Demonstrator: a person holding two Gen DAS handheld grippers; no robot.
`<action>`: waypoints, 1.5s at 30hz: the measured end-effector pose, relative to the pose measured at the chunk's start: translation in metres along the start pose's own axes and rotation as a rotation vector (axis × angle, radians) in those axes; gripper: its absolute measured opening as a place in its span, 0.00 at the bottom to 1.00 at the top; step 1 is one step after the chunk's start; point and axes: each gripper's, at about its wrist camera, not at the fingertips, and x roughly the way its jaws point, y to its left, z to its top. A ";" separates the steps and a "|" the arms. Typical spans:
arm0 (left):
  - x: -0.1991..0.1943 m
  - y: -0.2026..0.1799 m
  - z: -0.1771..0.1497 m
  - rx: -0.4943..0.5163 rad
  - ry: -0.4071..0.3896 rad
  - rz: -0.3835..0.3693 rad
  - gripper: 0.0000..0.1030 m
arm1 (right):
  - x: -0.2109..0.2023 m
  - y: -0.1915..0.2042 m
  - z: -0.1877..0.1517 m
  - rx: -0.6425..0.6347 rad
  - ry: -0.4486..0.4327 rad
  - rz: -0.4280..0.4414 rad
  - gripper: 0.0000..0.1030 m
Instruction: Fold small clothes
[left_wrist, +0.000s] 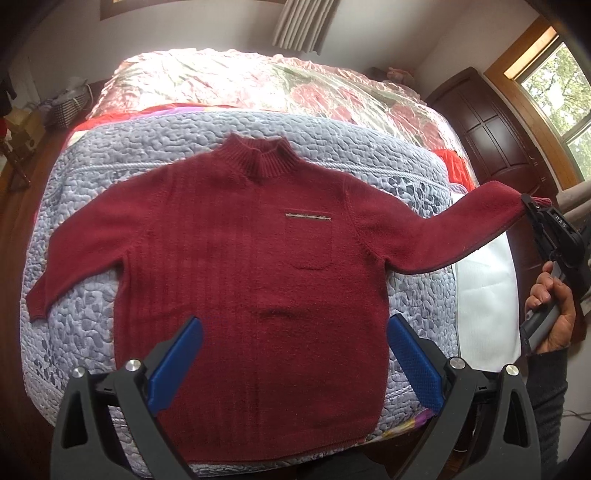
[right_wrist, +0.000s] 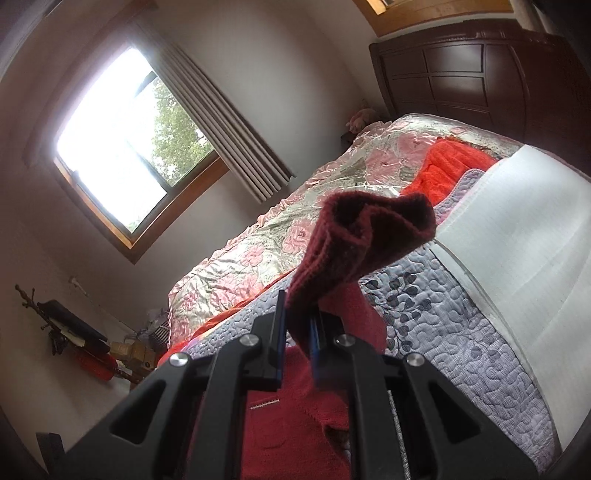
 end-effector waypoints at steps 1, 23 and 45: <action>-0.001 0.005 -0.001 -0.009 -0.003 0.000 0.96 | 0.003 0.010 -0.002 -0.030 0.004 -0.001 0.09; 0.070 0.103 0.038 -0.250 0.022 -0.302 0.96 | 0.183 0.165 -0.225 -0.926 0.318 -0.186 0.09; 0.282 0.102 0.080 -0.531 0.345 -0.603 0.96 | 0.148 0.117 -0.318 -0.902 0.569 -0.224 0.37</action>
